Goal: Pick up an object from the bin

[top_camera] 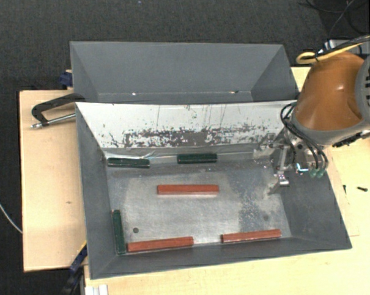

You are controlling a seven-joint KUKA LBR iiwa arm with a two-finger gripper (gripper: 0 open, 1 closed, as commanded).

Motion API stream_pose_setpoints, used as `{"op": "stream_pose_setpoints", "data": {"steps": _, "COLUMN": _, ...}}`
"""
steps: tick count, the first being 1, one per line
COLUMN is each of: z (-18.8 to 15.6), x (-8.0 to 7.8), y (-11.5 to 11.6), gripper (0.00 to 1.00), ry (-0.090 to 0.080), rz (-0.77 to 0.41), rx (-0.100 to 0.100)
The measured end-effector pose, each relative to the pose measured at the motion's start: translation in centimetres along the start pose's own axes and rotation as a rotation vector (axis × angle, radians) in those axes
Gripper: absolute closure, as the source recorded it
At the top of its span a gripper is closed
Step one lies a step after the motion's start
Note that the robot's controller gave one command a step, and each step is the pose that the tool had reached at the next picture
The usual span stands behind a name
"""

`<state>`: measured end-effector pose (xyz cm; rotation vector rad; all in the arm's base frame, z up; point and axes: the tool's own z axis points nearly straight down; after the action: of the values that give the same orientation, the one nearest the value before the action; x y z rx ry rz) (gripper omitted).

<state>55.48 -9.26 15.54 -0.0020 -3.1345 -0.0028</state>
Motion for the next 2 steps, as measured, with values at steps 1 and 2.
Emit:
{"op": "stream_pose_setpoints", "data": {"steps": 1, "z": -0.5, "x": -0.2, "y": 0.0, "gripper": 0.00, "ry": -0.008, "rz": -0.001, "rx": 0.001}}
{"op": "stream_pose_setpoints", "data": {"steps": 2, "z": 7.7, "x": -0.6, "y": 10.6, "gripper": 1.00, "ry": -0.007, "rz": -0.039, "rx": 0.005}}
